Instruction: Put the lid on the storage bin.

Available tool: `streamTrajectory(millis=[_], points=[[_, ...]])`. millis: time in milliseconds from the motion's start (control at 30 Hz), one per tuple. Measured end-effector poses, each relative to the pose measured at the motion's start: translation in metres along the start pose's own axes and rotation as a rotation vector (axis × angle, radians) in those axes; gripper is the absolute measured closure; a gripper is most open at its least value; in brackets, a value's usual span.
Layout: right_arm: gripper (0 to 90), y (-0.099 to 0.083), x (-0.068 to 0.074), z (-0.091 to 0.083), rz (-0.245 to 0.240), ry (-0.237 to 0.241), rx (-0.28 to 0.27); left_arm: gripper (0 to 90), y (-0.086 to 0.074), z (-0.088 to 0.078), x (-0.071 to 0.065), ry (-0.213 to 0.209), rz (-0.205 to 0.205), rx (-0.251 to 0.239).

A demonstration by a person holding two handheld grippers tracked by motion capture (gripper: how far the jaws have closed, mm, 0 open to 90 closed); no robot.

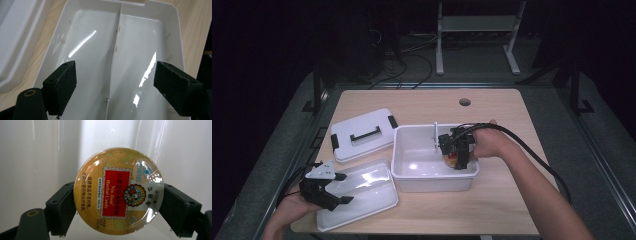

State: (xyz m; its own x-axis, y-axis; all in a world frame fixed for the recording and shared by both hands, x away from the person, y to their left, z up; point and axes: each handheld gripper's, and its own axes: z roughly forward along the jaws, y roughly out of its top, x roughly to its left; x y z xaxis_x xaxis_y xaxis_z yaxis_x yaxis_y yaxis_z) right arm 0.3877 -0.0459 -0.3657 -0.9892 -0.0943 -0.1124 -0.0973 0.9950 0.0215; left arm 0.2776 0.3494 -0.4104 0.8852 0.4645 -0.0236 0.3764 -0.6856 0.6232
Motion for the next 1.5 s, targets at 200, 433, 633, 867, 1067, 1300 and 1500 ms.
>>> streamTrajectory(millis=[200,433,633,867,1067,1300,1500], points=[[19.6,0.000,-0.002,0.001,0.026,0.014,-0.003,17.9,-0.001,-0.001,0.001,-0.001,-0.004,-0.002],[20.0,-0.003,-0.001,0.006,0.046,0.013,-0.011,17.9,-0.001,-0.001,0.000,-0.008,0.000,0.000],[21.9,-0.008,-0.001,-0.007,0.074,0.004,-0.056,18.0,0.000,-0.001,-0.001,-0.008,0.001,0.000],[25.7,-0.022,0.003,-0.031,0.089,-0.025,-0.124,17.9,0.001,0.000,-0.001,-0.011,0.006,0.006],[28.8,-0.039,0.007,-0.056,0.124,-0.061,-0.184,17.9,0.001,0.001,-0.001,-0.009,0.005,0.003],[34.1,-0.063,0.017,-0.077,0.157,-0.091,-0.251,17.5,0.002,0.004,-0.002,-0.008,0.009,0.014],[35.5,-0.091,0.029,-0.081,0.205,-0.102,-0.272,17.5,0.003,0.004,-0.002,-0.007,0.012,0.018]])
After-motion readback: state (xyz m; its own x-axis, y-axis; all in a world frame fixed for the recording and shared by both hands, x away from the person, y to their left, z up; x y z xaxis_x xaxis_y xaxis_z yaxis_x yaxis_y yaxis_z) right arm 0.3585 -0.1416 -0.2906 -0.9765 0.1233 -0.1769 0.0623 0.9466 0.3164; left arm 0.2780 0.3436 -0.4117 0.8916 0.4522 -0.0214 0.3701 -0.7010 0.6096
